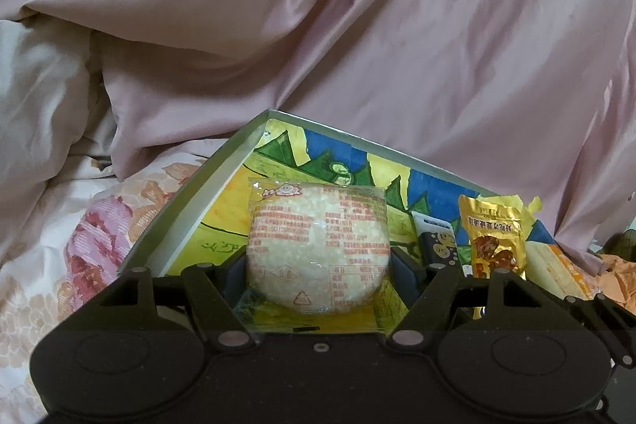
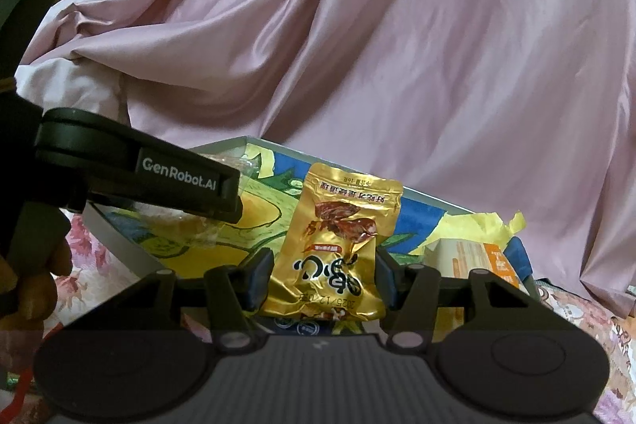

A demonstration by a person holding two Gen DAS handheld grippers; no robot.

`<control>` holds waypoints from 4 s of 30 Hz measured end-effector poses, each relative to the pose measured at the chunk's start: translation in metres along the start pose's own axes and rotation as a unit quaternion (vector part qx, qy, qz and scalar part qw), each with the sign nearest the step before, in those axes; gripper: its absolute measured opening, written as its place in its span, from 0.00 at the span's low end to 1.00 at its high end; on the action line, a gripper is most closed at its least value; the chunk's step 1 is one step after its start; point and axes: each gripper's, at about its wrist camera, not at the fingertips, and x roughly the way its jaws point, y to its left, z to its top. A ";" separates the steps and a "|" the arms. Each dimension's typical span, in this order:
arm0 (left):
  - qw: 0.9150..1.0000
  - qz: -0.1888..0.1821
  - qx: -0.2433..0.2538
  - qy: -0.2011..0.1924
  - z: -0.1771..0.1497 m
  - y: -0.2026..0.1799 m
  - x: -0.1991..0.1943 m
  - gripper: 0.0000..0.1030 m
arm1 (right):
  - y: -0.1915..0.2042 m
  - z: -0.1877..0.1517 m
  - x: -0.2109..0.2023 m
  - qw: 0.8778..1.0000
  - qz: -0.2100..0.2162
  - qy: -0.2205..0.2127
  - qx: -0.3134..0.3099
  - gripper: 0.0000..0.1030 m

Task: Organize snacks
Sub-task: 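Carry the rice cracker and gold bag over the tray and release them, then withdraw both tools from the tray toward the remaining snacks, then move the right tool to the dark brown stick snack while the left tool approaches the orange-red tofu pack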

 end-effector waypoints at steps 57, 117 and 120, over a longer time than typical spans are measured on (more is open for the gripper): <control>0.999 0.022 -0.027 -0.021 -0.091 0.041 -0.207 0.99 | 0.030 -0.059 -0.200 0.998 -0.033 -0.033 0.047 1.00; 0.992 0.064 -0.004 0.108 -0.131 0.103 -0.163 0.99 | 0.082 -0.086 -0.083 0.937 0.141 0.210 0.243 0.42; 0.992 0.057 0.002 0.109 -0.133 0.100 -0.162 0.99 | 0.078 -0.087 -0.084 0.934 0.146 0.202 0.255 0.31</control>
